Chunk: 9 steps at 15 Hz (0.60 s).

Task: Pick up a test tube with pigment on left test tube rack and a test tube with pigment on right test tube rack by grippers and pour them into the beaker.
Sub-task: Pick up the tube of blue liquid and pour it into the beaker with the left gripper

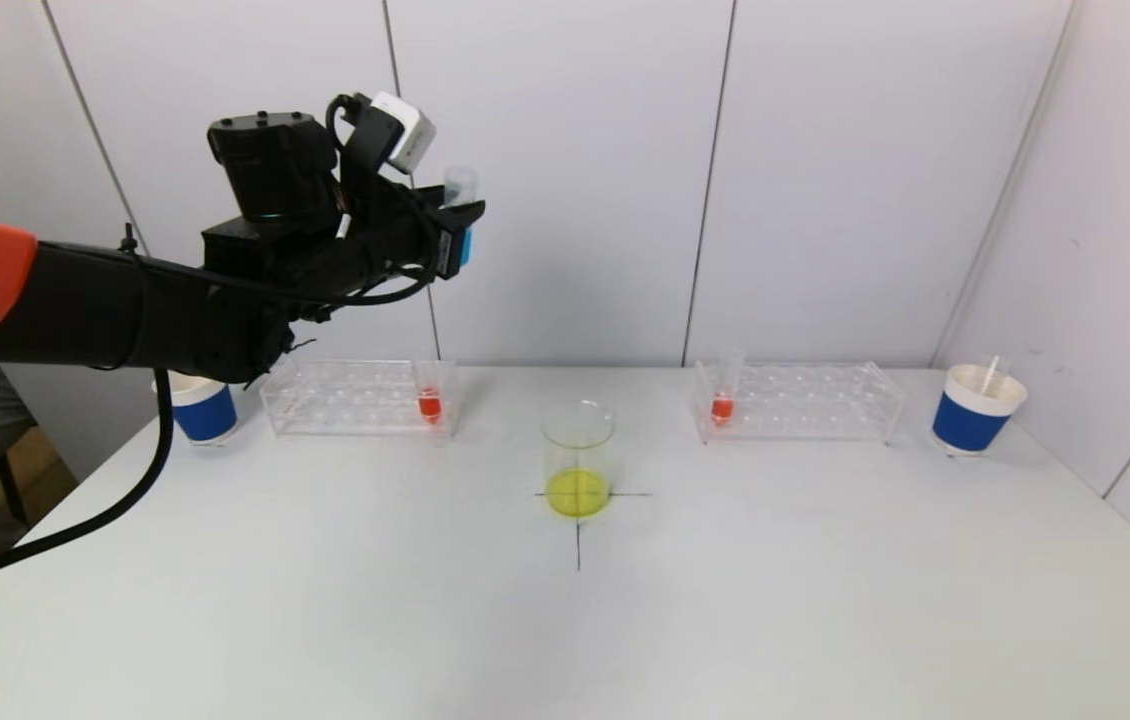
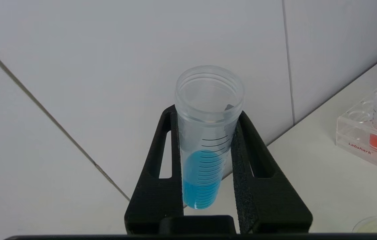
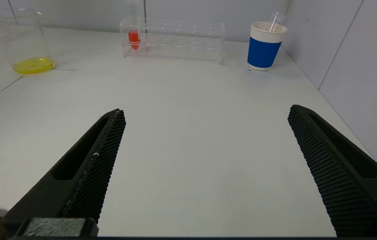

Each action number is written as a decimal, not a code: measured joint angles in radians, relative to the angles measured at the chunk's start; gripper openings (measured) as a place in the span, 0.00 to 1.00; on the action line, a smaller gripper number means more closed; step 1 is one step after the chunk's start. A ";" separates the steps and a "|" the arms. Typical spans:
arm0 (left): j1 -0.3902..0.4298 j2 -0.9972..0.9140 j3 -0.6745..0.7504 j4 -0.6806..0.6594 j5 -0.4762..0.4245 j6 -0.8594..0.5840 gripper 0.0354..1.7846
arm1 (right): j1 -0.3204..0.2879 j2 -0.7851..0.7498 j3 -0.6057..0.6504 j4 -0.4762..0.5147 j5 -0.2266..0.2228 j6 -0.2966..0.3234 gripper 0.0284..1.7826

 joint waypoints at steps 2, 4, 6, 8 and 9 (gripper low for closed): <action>-0.020 0.023 -0.001 -0.019 -0.001 0.031 0.23 | 0.000 0.000 0.000 0.000 0.000 0.000 0.99; -0.037 0.043 -0.001 -0.027 -0.022 0.072 0.23 | 0.000 0.000 0.000 0.000 0.000 0.000 0.99; -0.041 0.061 0.003 -0.027 -0.059 0.124 0.23 | 0.000 0.000 0.000 0.000 0.000 0.000 0.99; -0.042 0.079 0.007 -0.027 -0.072 0.190 0.23 | 0.000 0.000 0.000 0.000 0.000 0.000 0.99; -0.043 0.087 0.011 -0.027 -0.080 0.226 0.23 | 0.000 0.000 0.000 0.000 0.000 0.000 0.99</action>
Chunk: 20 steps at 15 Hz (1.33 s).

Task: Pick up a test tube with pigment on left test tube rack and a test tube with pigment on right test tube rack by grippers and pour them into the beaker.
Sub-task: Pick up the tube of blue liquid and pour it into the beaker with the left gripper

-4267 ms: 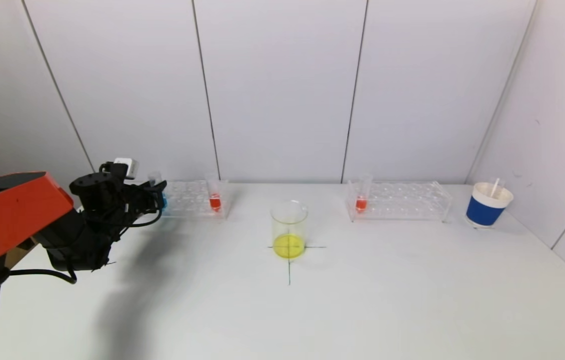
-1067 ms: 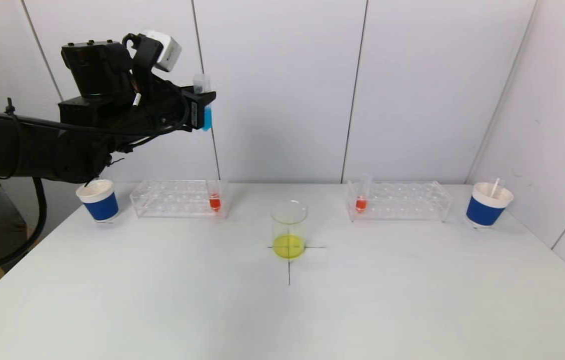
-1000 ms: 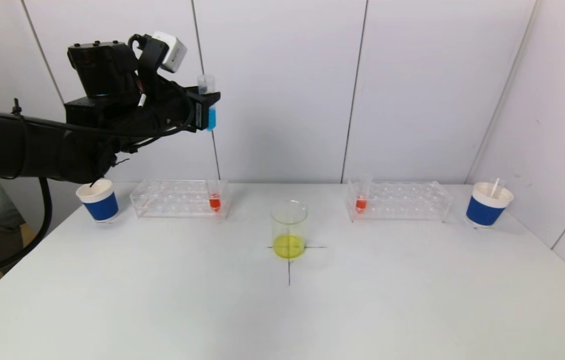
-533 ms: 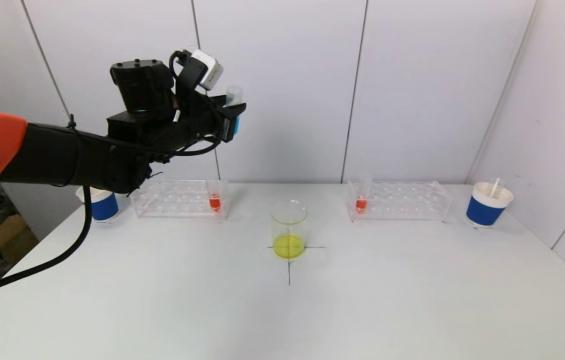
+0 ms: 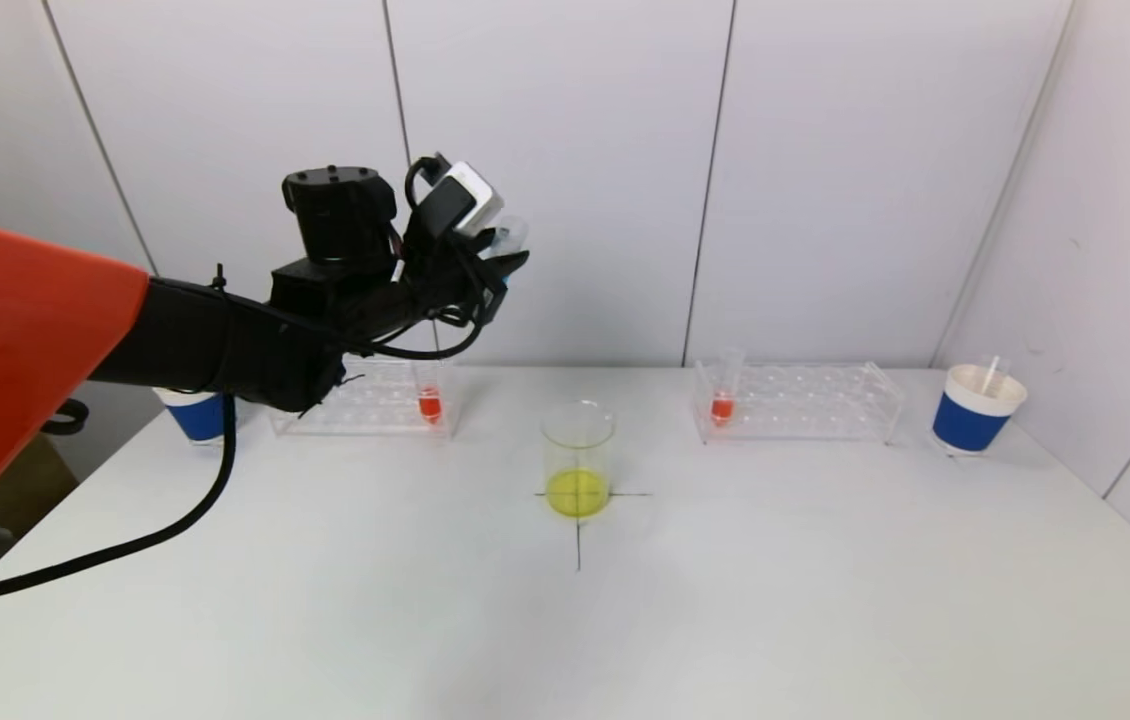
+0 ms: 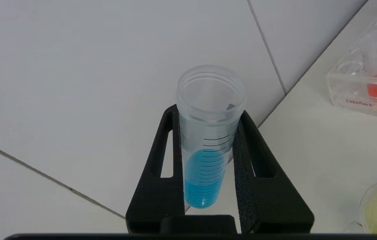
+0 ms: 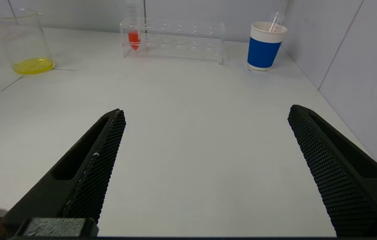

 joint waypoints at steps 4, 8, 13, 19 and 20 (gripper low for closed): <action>0.000 0.022 0.009 0.000 -0.058 0.111 0.23 | 0.000 0.000 0.000 0.000 0.000 0.000 0.99; 0.000 0.049 0.023 -0.093 -0.132 0.170 0.23 | 0.000 0.000 0.000 0.000 0.000 0.000 0.99; 0.000 0.084 0.075 -0.272 -0.207 0.170 0.23 | 0.000 0.000 0.000 0.000 0.000 0.000 0.99; -0.001 0.121 0.099 -0.349 -0.296 0.237 0.23 | 0.000 0.000 0.000 0.000 0.000 0.000 0.99; -0.001 0.125 0.100 -0.352 -0.301 0.257 0.23 | 0.000 0.000 0.000 0.000 0.000 0.000 0.99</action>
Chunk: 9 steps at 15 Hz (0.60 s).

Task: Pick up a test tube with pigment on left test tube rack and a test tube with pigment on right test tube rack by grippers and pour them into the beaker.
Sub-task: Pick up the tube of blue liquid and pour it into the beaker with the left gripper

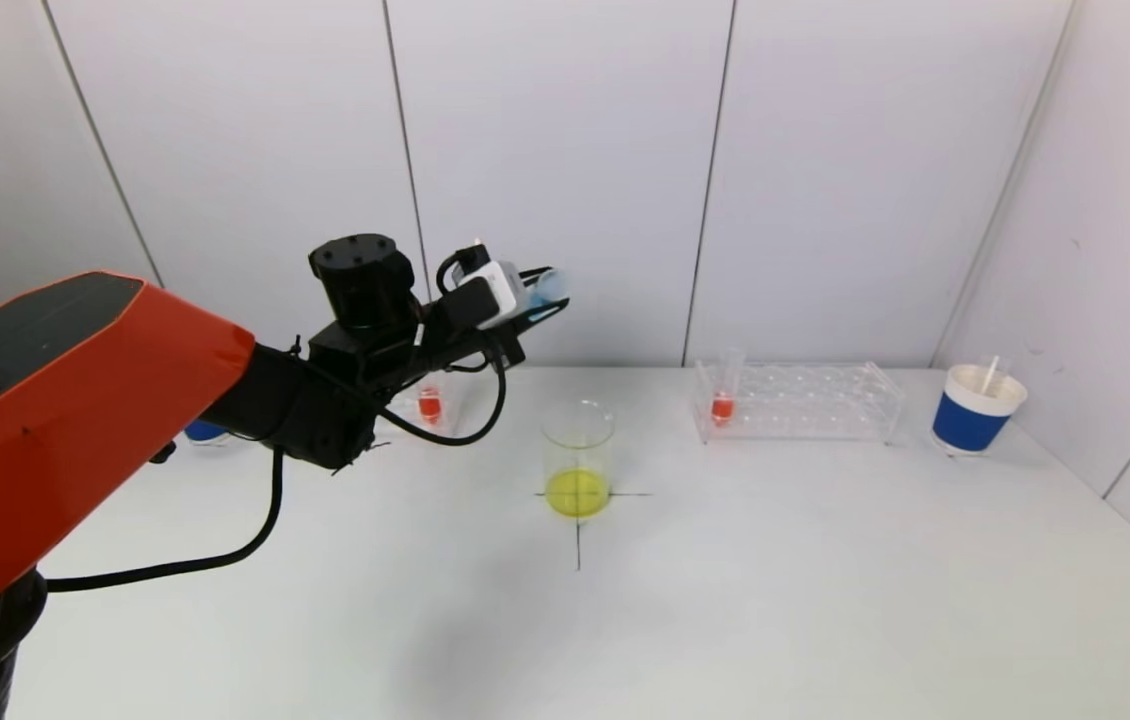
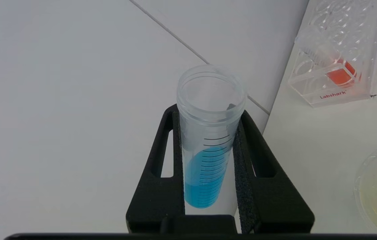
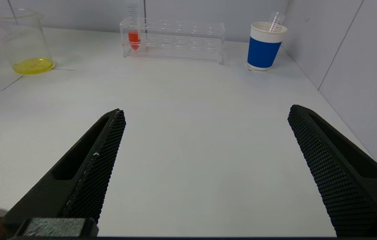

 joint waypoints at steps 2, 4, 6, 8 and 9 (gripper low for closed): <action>-0.001 0.007 0.001 -0.002 -0.005 0.053 0.23 | 0.000 0.000 0.000 0.000 0.000 0.000 0.99; -0.001 0.014 0.007 -0.009 -0.054 0.115 0.23 | 0.000 0.000 0.000 0.000 0.000 0.000 0.99; -0.001 0.021 0.018 -0.030 -0.073 0.157 0.23 | 0.000 0.000 0.000 0.000 0.000 0.000 0.99; 0.001 0.029 0.023 -0.036 -0.087 0.195 0.23 | 0.000 0.000 0.000 0.000 0.000 0.000 0.99; 0.002 0.032 0.024 -0.036 -0.098 0.207 0.23 | 0.000 0.000 0.000 0.000 0.000 0.000 0.99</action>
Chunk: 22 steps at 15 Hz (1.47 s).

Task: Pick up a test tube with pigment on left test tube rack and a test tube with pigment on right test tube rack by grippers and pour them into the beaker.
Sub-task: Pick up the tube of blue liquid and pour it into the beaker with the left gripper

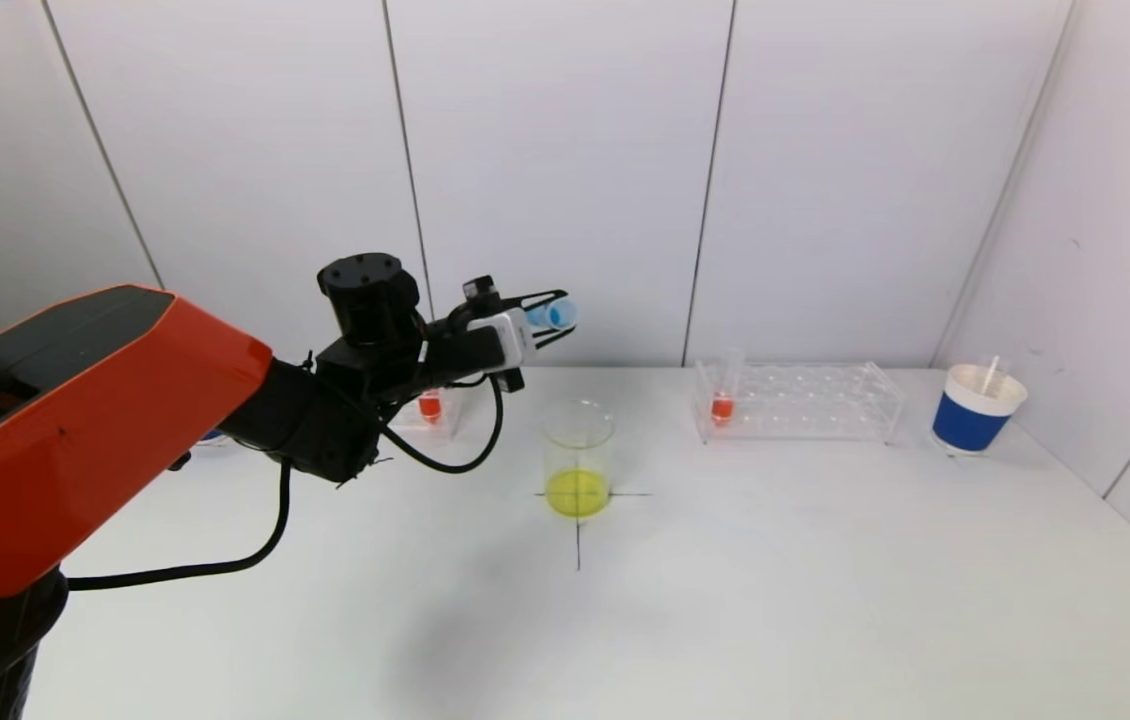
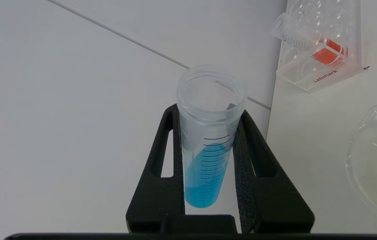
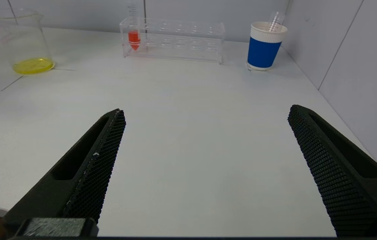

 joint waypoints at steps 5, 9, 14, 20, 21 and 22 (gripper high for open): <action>0.003 0.013 0.017 -0.035 -0.054 0.069 0.23 | 0.000 0.000 0.000 0.000 0.000 0.000 0.99; 0.003 0.022 0.033 -0.067 -0.067 0.117 0.23 | 0.000 0.000 0.000 0.000 0.000 0.000 0.99; 0.003 0.035 0.036 -0.068 -0.086 0.190 0.23 | 0.000 0.000 0.000 0.000 0.000 0.000 0.99; 0.003 0.046 0.050 -0.068 -0.096 0.264 0.23 | 0.000 0.000 0.000 0.000 0.000 0.000 0.99; 0.003 0.049 0.052 -0.068 -0.106 0.288 0.23 | 0.000 0.000 0.000 0.000 0.000 0.000 0.99; 0.003 0.053 0.056 -0.068 -0.118 0.307 0.23 | 0.000 0.000 0.000 0.000 0.000 0.000 0.99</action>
